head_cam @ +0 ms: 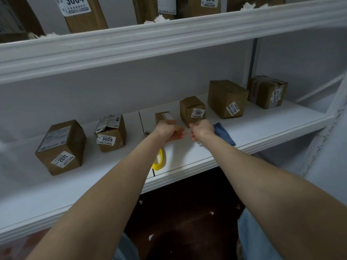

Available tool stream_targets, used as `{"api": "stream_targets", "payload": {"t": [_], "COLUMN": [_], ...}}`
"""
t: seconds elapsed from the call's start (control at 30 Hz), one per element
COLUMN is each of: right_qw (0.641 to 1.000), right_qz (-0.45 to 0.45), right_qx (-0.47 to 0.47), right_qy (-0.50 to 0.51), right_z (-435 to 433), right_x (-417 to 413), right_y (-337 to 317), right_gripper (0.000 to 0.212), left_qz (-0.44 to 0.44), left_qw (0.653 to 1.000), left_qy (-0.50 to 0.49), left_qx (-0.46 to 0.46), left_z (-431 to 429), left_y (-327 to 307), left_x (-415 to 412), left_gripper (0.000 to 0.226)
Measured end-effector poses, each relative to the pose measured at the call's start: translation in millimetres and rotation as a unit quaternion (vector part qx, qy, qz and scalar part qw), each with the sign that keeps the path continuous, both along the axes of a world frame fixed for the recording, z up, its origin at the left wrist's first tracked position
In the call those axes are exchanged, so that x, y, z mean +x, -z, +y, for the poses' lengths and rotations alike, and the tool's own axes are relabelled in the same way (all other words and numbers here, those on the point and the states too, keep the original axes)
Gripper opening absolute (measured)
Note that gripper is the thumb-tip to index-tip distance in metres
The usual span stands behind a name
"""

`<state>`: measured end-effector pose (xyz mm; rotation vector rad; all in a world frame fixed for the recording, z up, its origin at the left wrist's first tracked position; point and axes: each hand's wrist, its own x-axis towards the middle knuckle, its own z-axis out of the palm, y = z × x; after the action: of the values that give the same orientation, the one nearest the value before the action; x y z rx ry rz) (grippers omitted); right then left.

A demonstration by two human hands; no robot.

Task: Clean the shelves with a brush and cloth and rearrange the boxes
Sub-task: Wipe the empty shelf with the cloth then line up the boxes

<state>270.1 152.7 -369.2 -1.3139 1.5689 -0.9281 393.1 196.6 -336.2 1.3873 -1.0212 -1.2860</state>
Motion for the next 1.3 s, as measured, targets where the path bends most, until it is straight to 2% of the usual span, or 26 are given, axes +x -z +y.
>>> {"api": "stream_targets", "payload": {"t": [0.13, 0.2, 0.23, 0.3, 0.33, 0.4, 0.47, 0.63, 0.77, 0.9, 1.1, 1.2, 1.3], "right_qw": [0.981, 0.972, 0.975, 0.996, 0.996, 0.982, 0.971, 0.939, 0.939, 0.934, 0.911, 0.898, 0.887], "right_qz": [-0.144, -0.177, -0.167, -0.02, 0.066, 0.181, 0.227, 0.322, 0.326, 0.329, 0.377, 0.401, 0.418], "right_qx": [0.12, 0.15, 0.144, 0.09, 0.06, 0.015, -0.001, -0.011, -0.034, -0.021, -0.056, -0.076, -0.086], "right_qy": [0.056, 0.048, 0.034, -0.005, -0.013, -0.043, -0.071, -0.122, -0.099, -0.139, -0.156, -0.167, -0.177], "right_z": [-3, -4, -6, -11, -11, -9, -6, -13, -18, -18, -14, -12, -11], "right_x": [-7, -9, -7, -3, 0, 7, 14, 23, 22, 20, 21, 23, 25], "right_y": [13, 18, 22, 28, 31, 32, 29, 28, 29, 21, 16, 15, 15], "right_gripper": [0.025, 0.023, 0.017, 0.009, 0.008, 0.007, 0.016, 0.044, 0.039, 0.038, 0.032, 0.021, 0.023], "left_qz": [-0.075, -0.15, -0.215, -0.376, -0.429, -0.487, -0.532, -0.586, -0.599, -0.615, -0.677, -0.691, -0.702], "left_qw": [0.994, 0.983, 0.969, 0.919, 0.895, 0.864, 0.836, 0.796, 0.789, 0.777, 0.713, 0.698, 0.687], "left_qy": [-0.077, -0.104, -0.111, -0.093, -0.078, -0.047, -0.01, 0.069, 0.065, 0.067, 0.158, 0.162, 0.165], "left_qx": [-0.014, -0.028, -0.04, -0.073, -0.092, -0.118, -0.135, -0.136, -0.122, -0.117, -0.093, -0.095, -0.092], "left_z": [0, -2, -3, -2, -1, 2, 5, 9, 10, 7, 4, 5, 5], "left_y": [9, 15, 18, 22, 24, 29, 34, 43, 48, 51, 54, 54, 53], "left_x": [26, 40, 46, 51, 52, 51, 46, 39, 41, 42, 47, 58, 64], "left_gripper": [0.036, 0.032, 0.03, 0.024, 0.023, 0.023, 0.024, 0.028, 0.029, 0.029, 0.029, 0.03, 0.031]}}
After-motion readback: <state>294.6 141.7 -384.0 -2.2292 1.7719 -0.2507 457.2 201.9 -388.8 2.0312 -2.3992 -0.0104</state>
